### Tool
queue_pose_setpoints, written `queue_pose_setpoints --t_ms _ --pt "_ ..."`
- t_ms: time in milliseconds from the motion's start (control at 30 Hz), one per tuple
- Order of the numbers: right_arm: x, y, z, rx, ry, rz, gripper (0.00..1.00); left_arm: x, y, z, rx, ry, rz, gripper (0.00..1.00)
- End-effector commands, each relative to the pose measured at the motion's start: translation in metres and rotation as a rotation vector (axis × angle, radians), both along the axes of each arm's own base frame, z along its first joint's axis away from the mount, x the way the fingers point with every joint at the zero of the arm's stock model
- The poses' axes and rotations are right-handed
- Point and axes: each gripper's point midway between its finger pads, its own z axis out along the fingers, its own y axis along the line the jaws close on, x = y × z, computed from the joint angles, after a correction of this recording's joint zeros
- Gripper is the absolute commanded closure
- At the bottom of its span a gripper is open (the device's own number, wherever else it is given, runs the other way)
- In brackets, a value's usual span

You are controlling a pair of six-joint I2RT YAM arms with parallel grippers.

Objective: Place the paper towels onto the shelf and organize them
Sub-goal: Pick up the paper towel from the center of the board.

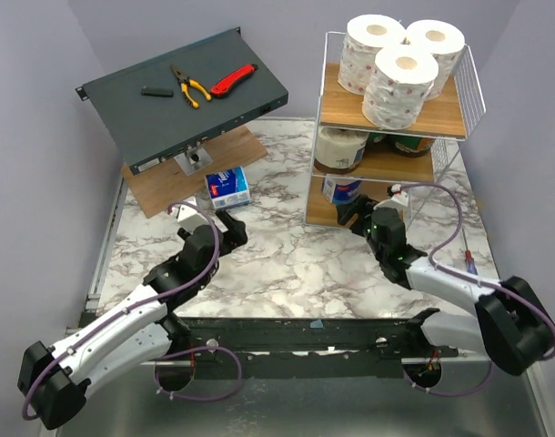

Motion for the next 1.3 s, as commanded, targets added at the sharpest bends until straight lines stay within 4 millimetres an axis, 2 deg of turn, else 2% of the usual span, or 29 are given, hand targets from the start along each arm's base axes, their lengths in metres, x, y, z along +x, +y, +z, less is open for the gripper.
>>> queue_pose_setpoints --t_ms 0,167,400,600,867,967,1133,1267 --pt "-0.049 0.017 -0.024 0.002 0.134 0.209 0.21 0.013 0.019 0.003 0.063 0.016 0.047 0.15" --pt "-0.085 0.025 -0.022 0.034 0.128 0.356 0.21 0.033 0.019 0.018 0.005 -0.069 0.023 0.12" --pt "-0.115 0.027 -0.024 0.065 0.132 0.45 0.21 0.065 0.036 0.006 -0.029 -0.042 0.125 0.07" --pt "-0.124 0.032 -0.019 0.097 0.12 0.494 0.21 0.092 0.035 -0.004 -0.059 -0.038 0.131 0.04" --pt "-0.127 0.034 -0.013 0.11 0.091 0.514 0.21 0.123 0.047 -0.023 -0.078 -0.011 0.173 0.03" --pt "-0.127 0.033 -0.012 0.108 0.081 0.513 0.21 0.133 0.048 -0.024 -0.081 -0.015 0.178 0.03" --pt "-0.127 0.029 -0.01 0.106 0.062 0.498 0.22 0.15 0.041 -0.022 -0.094 -0.023 0.165 0.03" --pt "-0.127 0.028 -0.011 0.106 0.063 0.493 0.22 0.158 0.027 -0.025 -0.121 -0.012 0.112 0.06"
